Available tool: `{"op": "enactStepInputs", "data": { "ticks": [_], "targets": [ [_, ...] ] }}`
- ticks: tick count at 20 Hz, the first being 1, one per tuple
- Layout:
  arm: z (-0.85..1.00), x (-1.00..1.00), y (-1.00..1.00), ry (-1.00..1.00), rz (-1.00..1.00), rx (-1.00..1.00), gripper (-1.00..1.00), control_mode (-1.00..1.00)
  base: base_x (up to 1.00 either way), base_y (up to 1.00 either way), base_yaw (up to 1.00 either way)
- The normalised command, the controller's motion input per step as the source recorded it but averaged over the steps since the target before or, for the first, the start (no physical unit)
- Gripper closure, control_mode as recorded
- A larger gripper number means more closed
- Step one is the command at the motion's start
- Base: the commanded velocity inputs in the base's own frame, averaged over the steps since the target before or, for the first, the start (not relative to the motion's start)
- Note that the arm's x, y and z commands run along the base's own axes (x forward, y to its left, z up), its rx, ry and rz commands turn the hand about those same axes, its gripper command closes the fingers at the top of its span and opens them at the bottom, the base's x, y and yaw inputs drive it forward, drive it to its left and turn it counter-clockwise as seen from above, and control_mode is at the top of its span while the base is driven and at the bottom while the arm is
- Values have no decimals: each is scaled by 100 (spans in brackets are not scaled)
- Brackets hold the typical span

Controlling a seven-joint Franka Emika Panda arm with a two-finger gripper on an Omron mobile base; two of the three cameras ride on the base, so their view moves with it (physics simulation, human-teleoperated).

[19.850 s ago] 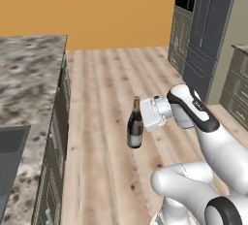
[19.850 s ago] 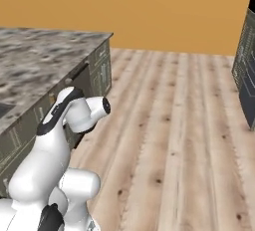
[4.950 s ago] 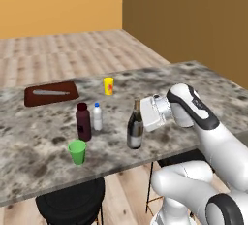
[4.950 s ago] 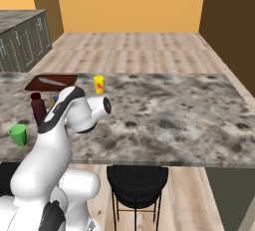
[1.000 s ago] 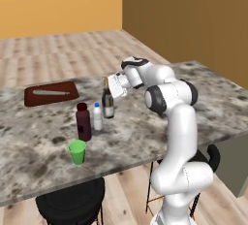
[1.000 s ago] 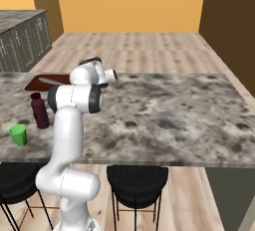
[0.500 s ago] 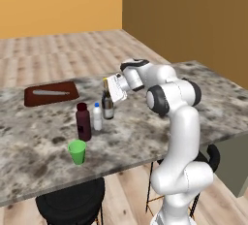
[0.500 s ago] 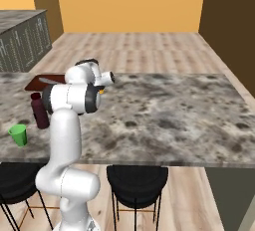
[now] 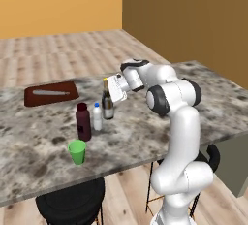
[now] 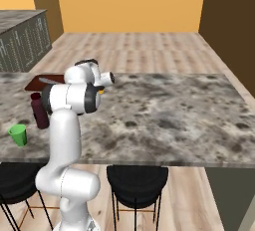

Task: Place the drinks on the dining counter in a tight cluster.

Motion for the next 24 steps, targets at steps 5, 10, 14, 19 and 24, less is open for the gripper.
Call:
{"op": "enactStepInputs", "data": {
  "ticks": [5, 10, 14, 19, 24],
  "targets": [
    [-28, 0, -13, 0, 0, 0, -100, -100, 0, 0, 0],
    [-26, -6, -9, 0, 0, 0, -100, -100, 0, 0, 0],
    [-23, -1, -10, 0, 0, 0, -100, -100, 0, 0, 0],
    [-20, 0, -10, 0, 0, 0, -100, -100, 0, 0, 0],
    [-14, -6, -13, 0, 0, 0, -100, -100, 0, 0, 0]
  ]
}}
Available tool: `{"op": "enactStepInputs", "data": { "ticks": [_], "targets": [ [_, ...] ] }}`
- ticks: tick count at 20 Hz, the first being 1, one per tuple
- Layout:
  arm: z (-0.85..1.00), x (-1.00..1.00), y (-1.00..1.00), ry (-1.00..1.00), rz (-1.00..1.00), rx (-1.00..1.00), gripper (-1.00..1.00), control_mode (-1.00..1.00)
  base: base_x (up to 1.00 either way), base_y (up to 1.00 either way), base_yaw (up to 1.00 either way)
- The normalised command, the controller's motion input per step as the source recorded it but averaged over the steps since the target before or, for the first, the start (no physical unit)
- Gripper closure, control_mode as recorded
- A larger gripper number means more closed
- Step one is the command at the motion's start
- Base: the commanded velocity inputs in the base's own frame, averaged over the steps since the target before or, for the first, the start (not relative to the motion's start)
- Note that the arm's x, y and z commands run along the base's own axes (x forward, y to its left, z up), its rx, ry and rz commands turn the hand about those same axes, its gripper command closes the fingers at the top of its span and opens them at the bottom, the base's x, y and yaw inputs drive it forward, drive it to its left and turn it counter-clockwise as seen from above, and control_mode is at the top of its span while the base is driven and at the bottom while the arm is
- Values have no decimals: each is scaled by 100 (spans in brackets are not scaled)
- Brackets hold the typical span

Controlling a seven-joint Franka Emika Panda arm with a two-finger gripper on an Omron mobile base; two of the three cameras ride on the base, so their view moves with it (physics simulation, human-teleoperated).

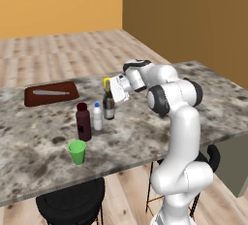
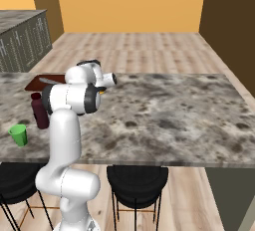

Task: Place the drinks on the dining counter in a tight cluster.

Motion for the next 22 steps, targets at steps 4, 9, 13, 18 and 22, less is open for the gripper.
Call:
{"op": "enactStepInputs", "data": {
  "ticks": [4, 9, 13, 18, 22],
  "targets": [
    [-17, -12, -11, 0, 0, 0, -100, -100, 0, 0, 0],
    [-13, -11, -8, 0, -3, 0, -100, -100, 0, 0, 0],
    [-8, -7, -10, 0, -6, 0, -100, -100, 0, 0, 0],
    [0, -9, -13, 0, -6, 0, -100, -100, 0, 0, 0],
    [0, -16, -13, 0, -8, 0, -100, -100, 0, 0, 0]
  ]
}}
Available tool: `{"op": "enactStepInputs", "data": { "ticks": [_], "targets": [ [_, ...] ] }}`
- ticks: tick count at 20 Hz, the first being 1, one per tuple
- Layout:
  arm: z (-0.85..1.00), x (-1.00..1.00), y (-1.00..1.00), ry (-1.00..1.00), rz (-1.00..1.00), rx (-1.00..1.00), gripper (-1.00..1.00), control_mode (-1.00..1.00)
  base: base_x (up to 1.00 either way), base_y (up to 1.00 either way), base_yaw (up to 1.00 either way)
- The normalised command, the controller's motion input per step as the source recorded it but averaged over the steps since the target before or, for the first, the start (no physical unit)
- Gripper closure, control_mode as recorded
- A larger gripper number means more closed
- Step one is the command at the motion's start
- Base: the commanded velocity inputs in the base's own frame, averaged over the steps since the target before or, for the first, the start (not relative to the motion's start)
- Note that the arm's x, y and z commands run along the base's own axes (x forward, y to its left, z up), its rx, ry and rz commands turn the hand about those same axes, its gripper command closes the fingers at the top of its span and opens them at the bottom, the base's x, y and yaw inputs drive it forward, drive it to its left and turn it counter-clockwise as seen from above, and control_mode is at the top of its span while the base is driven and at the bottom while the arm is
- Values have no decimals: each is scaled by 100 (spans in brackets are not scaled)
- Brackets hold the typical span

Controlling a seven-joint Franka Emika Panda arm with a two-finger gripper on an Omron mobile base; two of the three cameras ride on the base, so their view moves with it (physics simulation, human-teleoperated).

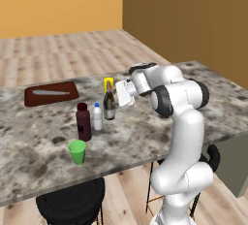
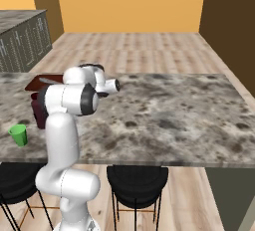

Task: Place the drinks on the dining counter in a tight cluster.

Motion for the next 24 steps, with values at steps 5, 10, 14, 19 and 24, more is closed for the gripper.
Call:
{"op": "enactStepInputs", "data": {
  "ticks": [5, 10, 14, 19, 24],
  "targets": [
    [9, -26, -14, 0, -7, 0, -100, -100, 0, 0, 0],
    [23, -36, -13, 2, -9, -3, -100, -100, 0, 0, 0],
    [30, -40, -14, 6, -14, -6, -100, -100, 0, 0, 0],
    [33, -39, -15, 17, -12, -7, -100, -100, 0, 0, 0],
    [23, -41, -12, 16, -29, -3, -100, -100, 0, 0, 0]
  ]
}}
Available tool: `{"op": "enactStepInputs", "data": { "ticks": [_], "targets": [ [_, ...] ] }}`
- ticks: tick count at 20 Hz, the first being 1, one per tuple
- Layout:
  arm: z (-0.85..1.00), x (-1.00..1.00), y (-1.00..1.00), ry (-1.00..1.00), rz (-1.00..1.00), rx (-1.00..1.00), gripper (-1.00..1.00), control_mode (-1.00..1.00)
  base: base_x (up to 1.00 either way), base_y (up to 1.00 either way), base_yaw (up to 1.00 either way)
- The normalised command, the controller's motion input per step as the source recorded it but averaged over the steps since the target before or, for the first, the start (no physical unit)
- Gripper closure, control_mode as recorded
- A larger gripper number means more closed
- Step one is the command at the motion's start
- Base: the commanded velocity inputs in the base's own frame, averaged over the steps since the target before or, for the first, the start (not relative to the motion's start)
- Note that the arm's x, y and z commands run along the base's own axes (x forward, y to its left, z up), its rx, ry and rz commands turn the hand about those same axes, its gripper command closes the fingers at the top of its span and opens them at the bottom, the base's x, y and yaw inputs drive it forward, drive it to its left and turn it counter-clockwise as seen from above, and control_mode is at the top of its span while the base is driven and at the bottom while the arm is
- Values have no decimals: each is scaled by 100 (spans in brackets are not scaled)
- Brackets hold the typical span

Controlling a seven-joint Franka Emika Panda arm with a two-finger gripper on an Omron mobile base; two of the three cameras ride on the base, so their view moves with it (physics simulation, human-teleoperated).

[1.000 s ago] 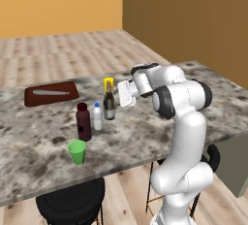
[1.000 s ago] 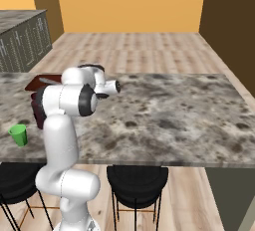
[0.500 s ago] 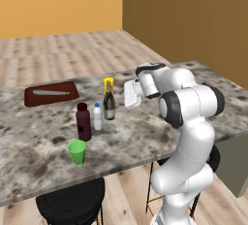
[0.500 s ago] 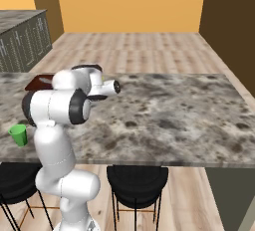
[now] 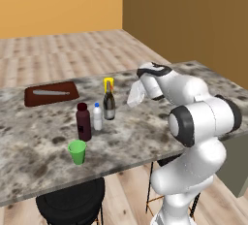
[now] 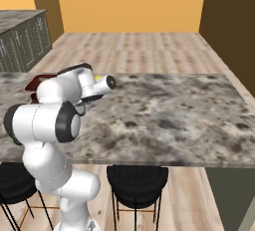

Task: Place the drinks on the dining counter in a tight cluster.

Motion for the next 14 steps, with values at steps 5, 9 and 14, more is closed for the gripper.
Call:
{"op": "enactStepInputs", "data": {
  "ticks": [5, 9, 14],
  "targets": [
    [24, -40, -11, 7, -31, -9, -100, -100, 0, 0, 0],
    [9, -54, -9, 1, -31, -16, -100, -100, 0, 0, 0],
    [9, -54, -14, 4, -29, -11, -100, -100, 0, 0, 0]
  ]
}}
